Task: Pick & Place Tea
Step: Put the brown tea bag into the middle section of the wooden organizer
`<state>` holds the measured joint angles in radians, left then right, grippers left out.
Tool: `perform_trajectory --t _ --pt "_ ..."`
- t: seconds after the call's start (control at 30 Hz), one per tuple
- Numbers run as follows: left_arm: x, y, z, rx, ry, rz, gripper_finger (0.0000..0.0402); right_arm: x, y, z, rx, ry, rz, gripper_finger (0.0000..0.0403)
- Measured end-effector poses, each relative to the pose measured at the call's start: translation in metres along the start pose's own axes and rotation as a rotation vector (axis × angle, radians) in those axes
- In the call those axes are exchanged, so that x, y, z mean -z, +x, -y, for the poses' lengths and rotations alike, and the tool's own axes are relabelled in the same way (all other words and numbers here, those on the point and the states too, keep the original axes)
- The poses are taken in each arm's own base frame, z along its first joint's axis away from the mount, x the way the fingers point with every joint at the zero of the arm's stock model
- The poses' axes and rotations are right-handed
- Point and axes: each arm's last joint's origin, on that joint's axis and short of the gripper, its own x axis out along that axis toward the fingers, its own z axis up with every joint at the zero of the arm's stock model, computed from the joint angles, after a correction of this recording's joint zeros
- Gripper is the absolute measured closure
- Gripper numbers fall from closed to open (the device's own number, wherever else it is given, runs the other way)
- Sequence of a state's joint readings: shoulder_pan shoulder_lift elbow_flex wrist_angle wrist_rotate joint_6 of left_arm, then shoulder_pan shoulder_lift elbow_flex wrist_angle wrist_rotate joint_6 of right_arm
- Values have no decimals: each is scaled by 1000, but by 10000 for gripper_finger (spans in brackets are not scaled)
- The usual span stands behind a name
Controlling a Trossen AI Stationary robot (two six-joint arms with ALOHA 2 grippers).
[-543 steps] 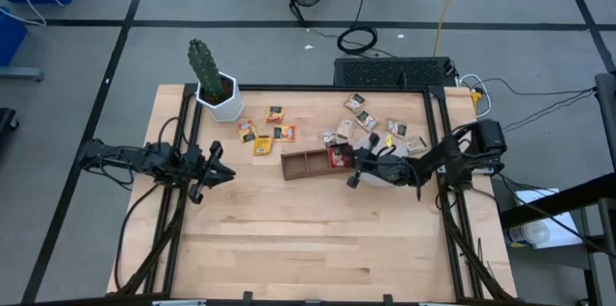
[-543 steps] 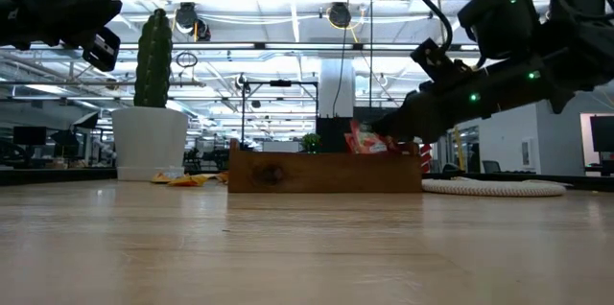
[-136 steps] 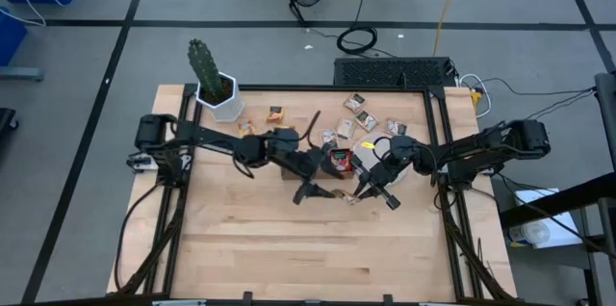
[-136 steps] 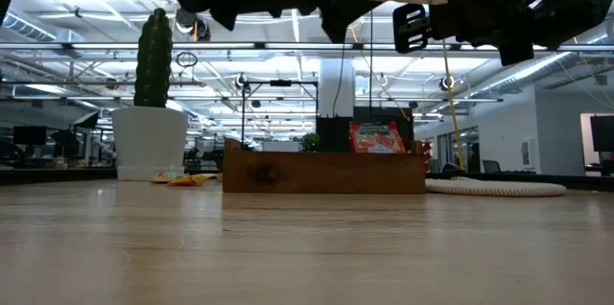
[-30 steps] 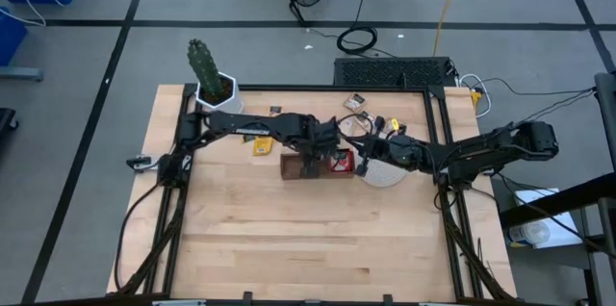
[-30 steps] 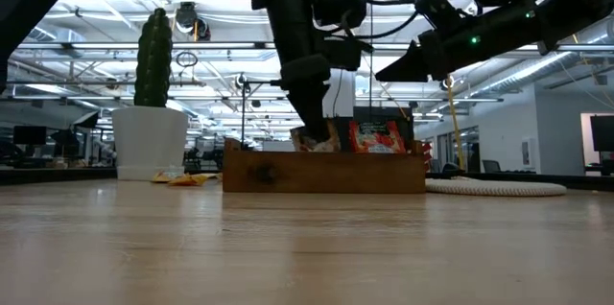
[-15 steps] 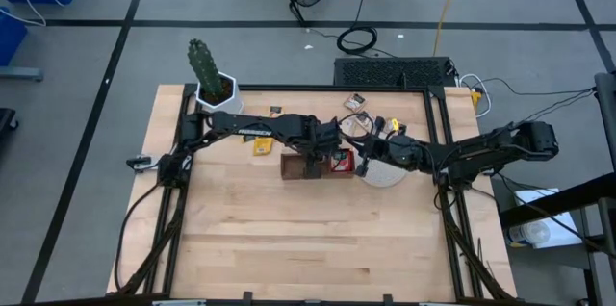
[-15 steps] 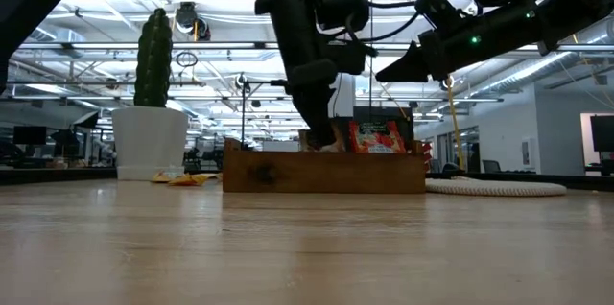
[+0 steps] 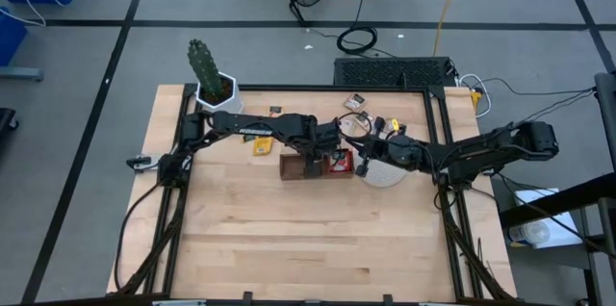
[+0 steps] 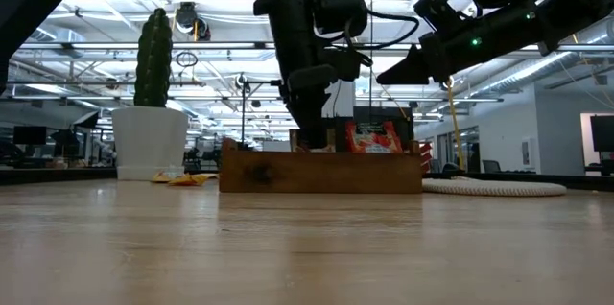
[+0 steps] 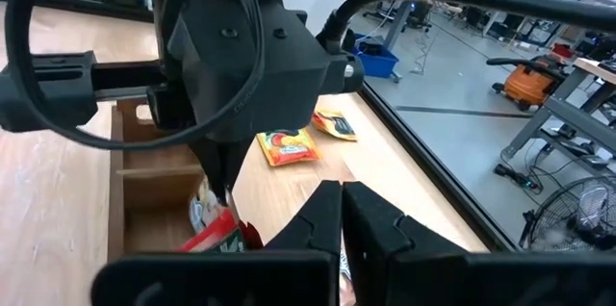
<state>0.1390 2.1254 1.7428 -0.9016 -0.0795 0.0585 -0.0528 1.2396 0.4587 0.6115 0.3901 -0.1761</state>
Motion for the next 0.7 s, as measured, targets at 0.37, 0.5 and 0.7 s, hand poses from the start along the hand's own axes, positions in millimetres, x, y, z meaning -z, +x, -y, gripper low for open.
perform_trajectory --t 0.37,0.5,0.7 --pt "-3 0 -2 -76 5 30 323 0 0 0 -1 -2 -3 402" --pt "-3 0 -2 -114 5 28 296 0 0 0 -1 -1 -3 402" --pt "-3 -3 -3 -115 27 31 249 1 0 0 -2 -5 -13 401"
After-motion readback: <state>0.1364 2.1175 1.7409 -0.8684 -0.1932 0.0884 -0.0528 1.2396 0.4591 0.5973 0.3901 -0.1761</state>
